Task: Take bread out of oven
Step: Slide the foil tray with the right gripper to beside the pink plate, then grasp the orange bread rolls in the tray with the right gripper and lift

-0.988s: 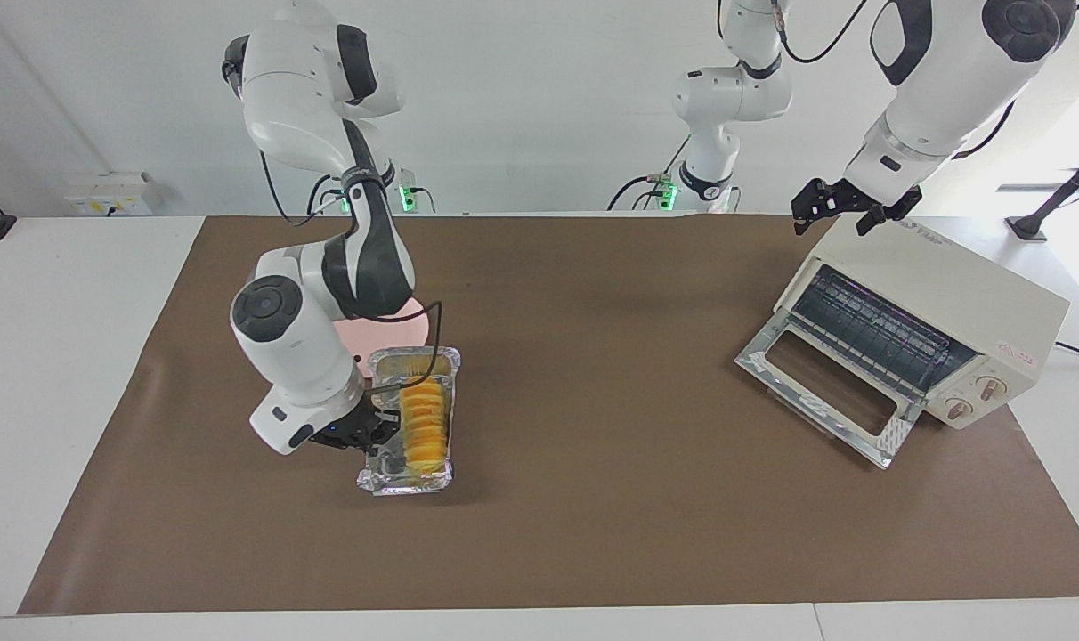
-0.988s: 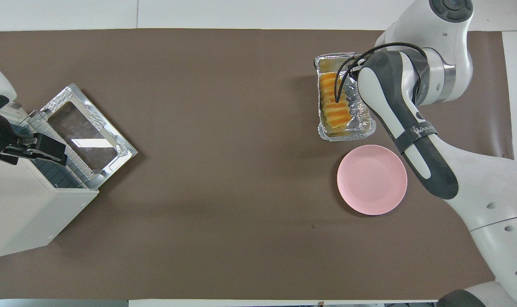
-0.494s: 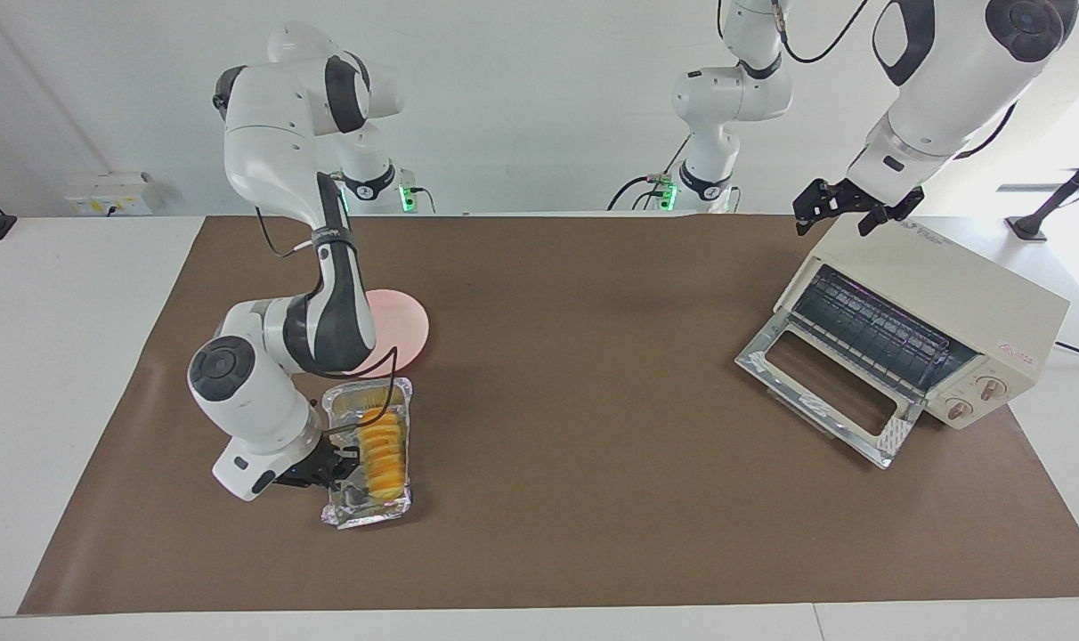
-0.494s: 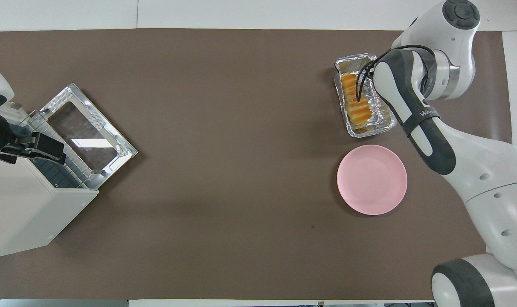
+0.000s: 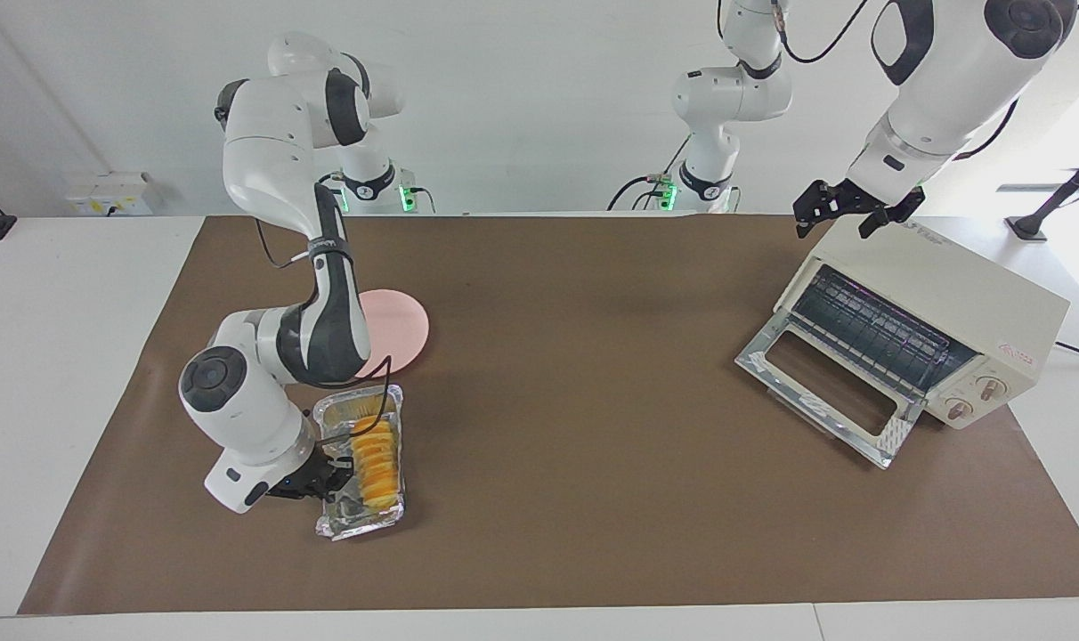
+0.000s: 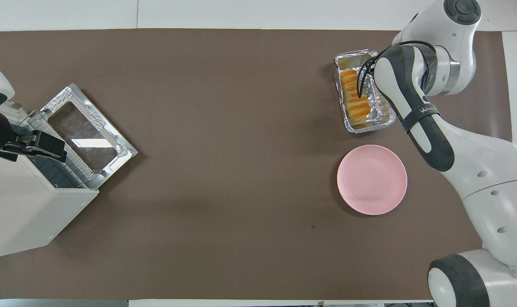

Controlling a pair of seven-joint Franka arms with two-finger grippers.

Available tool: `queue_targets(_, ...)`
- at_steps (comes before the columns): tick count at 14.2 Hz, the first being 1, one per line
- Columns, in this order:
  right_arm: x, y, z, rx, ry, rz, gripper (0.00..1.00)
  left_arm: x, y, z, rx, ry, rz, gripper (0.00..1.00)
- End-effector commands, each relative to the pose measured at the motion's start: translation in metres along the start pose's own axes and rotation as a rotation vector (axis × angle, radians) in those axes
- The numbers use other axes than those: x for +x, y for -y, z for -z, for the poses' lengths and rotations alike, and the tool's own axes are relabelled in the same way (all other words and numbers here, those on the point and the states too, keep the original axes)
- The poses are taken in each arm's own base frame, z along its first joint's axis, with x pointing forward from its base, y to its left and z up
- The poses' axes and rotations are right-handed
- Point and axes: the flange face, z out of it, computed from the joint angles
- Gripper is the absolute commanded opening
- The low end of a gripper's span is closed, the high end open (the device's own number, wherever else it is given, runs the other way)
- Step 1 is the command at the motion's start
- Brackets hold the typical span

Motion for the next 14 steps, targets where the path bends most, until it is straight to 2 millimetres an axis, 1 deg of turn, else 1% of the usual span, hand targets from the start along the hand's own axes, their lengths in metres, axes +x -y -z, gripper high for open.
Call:
queue_targets(1,0.000,0.005,0.026,-0.002,0.002,0.029,0.83,-0.002,0.001,0.001,0.013,-0.012,0.001,1.00)
queue_targets(2,-0.001,0.006,0.036,-0.014,-0.002,0.036,1.00,-0.002,0.003,0.001,0.013,-0.012,0.004,1.00)
queue_targets(4,-0.006,0.016,0.047,-0.038,0.033,0.062,1.00,-0.003,0.004,0.001,0.012,-0.012,0.007,1.00)
queue_targets(5,-0.006,0.028,0.049,-0.040,0.035,0.075,1.00,-0.003,0.005,0.001,0.012,-0.012,0.008,1.00)
queue_targets(6,-0.006,0.030,0.049,-0.041,0.038,0.069,1.00,-0.003,0.005,0.001,0.012,-0.012,0.008,1.00)
queue_targets(7,-0.006,0.044,0.045,-0.042,0.041,0.068,1.00,-0.003,0.005,0.001,0.012,-0.012,0.008,1.00)
queue_targets(8,-0.006,0.052,0.042,-0.047,0.043,0.060,1.00,-0.003,0.006,0.001,0.013,-0.012,0.010,1.00)
queue_targets(10,-0.009,0.064,0.032,-0.077,0.045,0.053,0.96,-0.003,0.005,0.001,0.012,-0.012,0.008,1.00)
queue_targets(12,-0.017,0.080,0.019,-0.084,0.024,0.057,0.95,-0.003,0.005,0.001,0.014,-0.012,0.009,1.00)
queue_targets(14,-0.023,0.088,0.011,-0.105,0.007,0.062,0.93,-0.003,0.005,0.001,0.014,-0.012,0.009,1.00)
